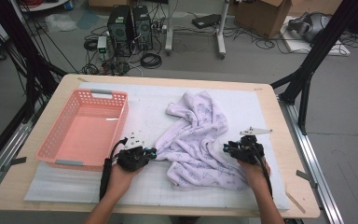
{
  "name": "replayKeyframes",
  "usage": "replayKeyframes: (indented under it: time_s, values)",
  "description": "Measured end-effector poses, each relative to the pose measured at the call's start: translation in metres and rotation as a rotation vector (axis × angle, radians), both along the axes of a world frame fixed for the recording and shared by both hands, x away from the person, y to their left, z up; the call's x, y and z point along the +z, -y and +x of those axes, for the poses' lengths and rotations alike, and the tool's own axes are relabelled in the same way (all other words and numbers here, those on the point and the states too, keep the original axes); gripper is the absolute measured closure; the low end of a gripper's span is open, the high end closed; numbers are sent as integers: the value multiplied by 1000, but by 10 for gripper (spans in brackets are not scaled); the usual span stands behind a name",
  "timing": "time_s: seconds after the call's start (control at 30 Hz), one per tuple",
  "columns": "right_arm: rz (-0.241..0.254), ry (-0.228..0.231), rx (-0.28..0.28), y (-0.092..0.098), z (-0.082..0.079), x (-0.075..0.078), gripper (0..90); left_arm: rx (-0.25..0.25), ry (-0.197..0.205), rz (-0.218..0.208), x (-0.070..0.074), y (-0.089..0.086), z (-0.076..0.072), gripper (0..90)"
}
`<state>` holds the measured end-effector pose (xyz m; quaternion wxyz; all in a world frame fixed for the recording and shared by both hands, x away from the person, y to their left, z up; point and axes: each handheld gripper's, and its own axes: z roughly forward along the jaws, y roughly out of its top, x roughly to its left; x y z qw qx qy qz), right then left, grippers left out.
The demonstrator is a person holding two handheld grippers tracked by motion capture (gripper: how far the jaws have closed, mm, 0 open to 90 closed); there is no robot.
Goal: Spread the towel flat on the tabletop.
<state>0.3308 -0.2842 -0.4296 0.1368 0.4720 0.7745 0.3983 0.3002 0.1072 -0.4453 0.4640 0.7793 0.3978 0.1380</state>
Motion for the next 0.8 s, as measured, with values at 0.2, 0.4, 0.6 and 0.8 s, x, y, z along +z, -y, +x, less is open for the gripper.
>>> replayKeyframes:
  time_s: [0.2,0.4,0.6,0.8]
  values:
    - [99,-5,44,-38,12,1,474,1,-3,-3,-1,-1,1,866]
    - [-38,-95,90,-43,16,-5,848,-6,-5,-4,-1,-1,0,867]
    - [-213,-74,22,-5,-5,-1,858,-6,-9,-7,-1,-2,-2,868]
    - [-178,-65,-59,51,-37,0,856,-26,-20,-19,-1,1,-4,868]
